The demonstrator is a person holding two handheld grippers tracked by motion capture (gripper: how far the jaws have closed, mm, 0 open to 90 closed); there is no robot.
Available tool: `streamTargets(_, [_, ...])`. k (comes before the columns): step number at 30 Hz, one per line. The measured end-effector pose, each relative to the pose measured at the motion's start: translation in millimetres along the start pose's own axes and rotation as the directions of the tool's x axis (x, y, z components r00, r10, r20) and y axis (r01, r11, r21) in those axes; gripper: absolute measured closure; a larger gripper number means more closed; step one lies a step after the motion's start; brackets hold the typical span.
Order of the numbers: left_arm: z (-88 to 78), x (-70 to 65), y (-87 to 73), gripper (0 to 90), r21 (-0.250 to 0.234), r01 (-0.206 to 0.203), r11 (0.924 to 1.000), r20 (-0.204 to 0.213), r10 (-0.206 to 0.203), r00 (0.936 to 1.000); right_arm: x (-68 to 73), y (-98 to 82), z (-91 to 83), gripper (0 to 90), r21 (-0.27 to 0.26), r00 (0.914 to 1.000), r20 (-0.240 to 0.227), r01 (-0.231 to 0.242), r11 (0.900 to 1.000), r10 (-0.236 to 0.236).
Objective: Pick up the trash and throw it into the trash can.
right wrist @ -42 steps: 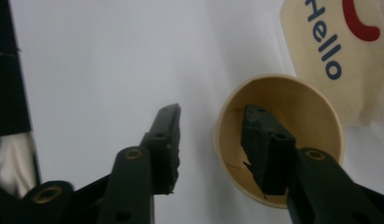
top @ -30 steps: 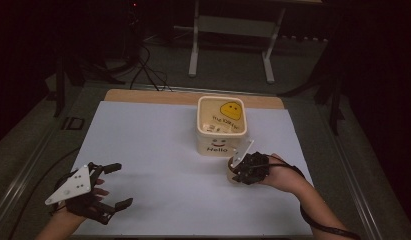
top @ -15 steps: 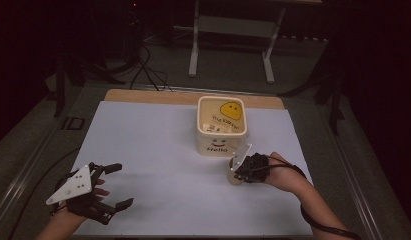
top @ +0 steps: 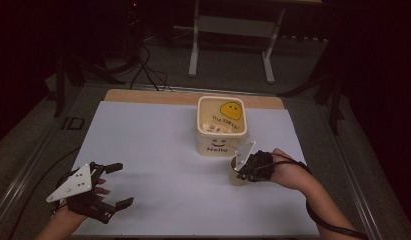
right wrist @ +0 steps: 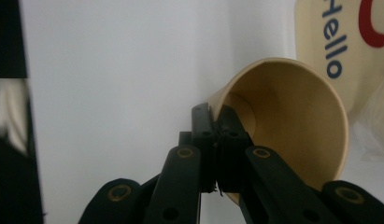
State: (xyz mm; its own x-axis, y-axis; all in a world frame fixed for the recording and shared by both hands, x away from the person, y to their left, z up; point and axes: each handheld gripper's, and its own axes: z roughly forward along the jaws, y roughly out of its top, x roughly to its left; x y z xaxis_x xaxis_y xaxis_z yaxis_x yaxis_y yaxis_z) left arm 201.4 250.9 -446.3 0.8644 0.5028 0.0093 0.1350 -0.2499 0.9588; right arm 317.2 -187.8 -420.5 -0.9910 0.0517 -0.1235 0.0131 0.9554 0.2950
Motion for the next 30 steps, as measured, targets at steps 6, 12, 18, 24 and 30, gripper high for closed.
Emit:
streamTargets(6, [0.3, -0.9, 0.6, 1.8, 0.003, -0.007, 1.0000, 0.001, 0.007, 1.0000, 3.0, 6.2, -14.5, 88.2, -0.012, 0.9996, -0.019, 0.020, 1.000, -0.021])
streamTargets(12, [0.7, -1.1, 0.9, 1.8, 0.007, -0.011, 0.9999, 0.003, 0.011, 0.9999, 2.6, 17.0, -39.2, 88.3, -0.012, 0.9987, -0.024, 0.045, 0.999, -0.045])
streamTargets(18, [1.1, -1.4, 1.0, 1.8, 0.008, -0.012, 0.9999, 0.006, 0.012, 0.9999, 0.3, 27.1, -62.4, 88.2, -0.026, 0.9973, -0.018, 0.071, 0.997, -0.071])
streamTargets(24, [1.5, -1.5, 0.5, 1.8, 0.014, -0.015, 0.9998, 0.008, 0.015, 0.9999, -4.3, 35.9, -80.9, 88.2, -0.034, 0.9967, -0.019, 0.079, 0.996, -0.079])
streamTargets(30, [2.5, -1.8, 0.2, 1.8, 0.017, -0.015, 0.9997, 0.012, 0.015, 0.9998, -8.4, 45.1, -94.7, 88.2, -0.042, 0.9947, -0.013, 0.101, 0.994, -0.102])
